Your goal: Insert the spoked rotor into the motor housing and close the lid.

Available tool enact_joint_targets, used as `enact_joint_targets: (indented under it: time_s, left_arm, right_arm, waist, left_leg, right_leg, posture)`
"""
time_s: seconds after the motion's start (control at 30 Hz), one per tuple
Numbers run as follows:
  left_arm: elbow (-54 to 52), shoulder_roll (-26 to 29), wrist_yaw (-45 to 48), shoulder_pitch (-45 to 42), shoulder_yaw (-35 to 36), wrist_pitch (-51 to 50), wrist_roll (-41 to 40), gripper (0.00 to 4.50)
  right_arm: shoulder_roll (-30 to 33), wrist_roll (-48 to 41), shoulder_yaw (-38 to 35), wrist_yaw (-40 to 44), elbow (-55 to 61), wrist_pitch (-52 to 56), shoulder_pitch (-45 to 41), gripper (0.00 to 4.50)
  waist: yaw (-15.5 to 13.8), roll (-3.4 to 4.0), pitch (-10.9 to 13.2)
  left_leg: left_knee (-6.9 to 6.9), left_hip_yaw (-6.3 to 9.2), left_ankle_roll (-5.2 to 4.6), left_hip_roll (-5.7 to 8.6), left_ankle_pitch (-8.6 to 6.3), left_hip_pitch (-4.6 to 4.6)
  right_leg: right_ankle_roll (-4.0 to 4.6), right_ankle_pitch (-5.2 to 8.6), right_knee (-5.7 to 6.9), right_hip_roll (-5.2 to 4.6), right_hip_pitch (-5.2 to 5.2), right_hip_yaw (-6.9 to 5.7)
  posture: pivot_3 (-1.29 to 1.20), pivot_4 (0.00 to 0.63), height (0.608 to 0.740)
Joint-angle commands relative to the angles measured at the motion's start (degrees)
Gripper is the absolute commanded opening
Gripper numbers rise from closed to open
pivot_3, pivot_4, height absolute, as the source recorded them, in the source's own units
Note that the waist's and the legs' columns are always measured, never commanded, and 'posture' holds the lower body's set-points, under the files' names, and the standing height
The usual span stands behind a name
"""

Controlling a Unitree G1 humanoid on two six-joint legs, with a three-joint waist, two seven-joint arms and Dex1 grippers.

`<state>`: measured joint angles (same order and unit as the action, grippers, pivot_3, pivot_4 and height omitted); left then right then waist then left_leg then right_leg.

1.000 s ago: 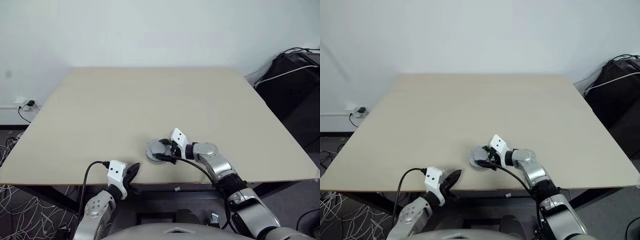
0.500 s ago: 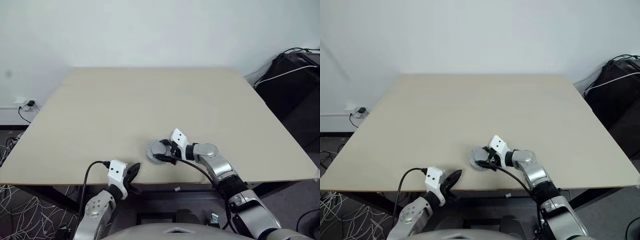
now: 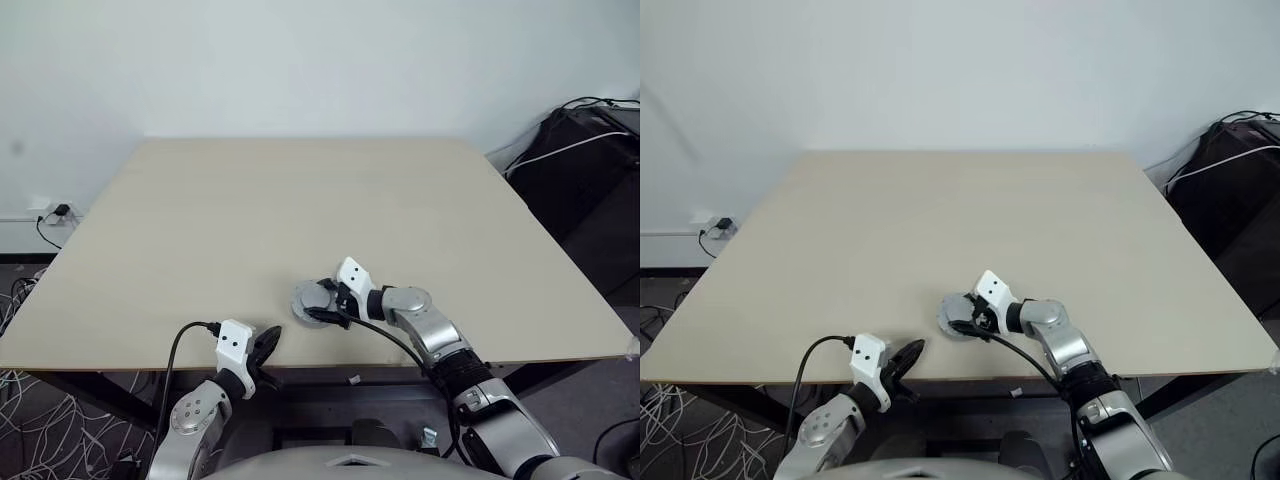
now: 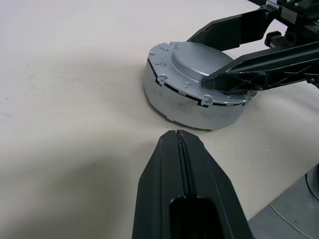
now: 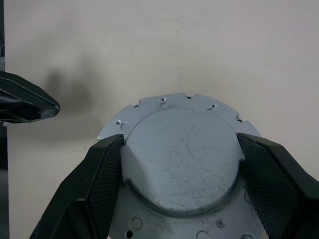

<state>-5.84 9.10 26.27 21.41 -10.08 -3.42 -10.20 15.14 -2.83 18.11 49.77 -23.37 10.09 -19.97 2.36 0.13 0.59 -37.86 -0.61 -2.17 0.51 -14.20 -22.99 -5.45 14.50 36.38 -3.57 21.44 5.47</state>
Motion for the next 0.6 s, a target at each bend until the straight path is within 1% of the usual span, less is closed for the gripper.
enact_joint_targets:
  time_s: [0.03,0.3,0.6]
  left_arm:
    - [-2.12,-0.21,0.23,-0.72,-0.14,0.81,-0.69,0.00]
    - [-2.15,-0.06,0.33,-0.71,0.00,0.74,-0.76,0.00]
    - [-2.04,-0.01,0.51,-0.75,-0.04,0.72,-0.82,0.00]
  right_arm:
    - [0.65,2.24,-0.21,-2.61,-0.20,1.36,-0.98,3.27]
    - [1.13,2.94,0.44,-3.41,-0.61,1.45,-1.24,3.27]
    - [2.37,2.67,1.70,-0.57,-1.25,3.13,-1.87,3.27]
  waist:
    - [-0.01,0.00,0.00]
    - [0.09,0.01,0.00]
    - [-0.01,0.04,0.05]
  left_leg:
    - [0.00,0.00,0.00,0.00,0.00,0.02]
    - [0.00,0.00,0.00,0.00,0.00,0.07]
    - [0.01,-0.01,0.00,0.01,0.00,0.07]
  right_leg:
    - [0.00,0.00,0.02,-0.01,0.00,0.00]
    - [0.00,0.01,0.13,-0.03,0.01,0.01]
    - [0.04,0.03,0.13,-0.08,0.01,0.01]
  posture:
    - [0.00,0.000,0.740]
    - [0.00,0.000,0.740]
    - [0.00,0.000,0.740]
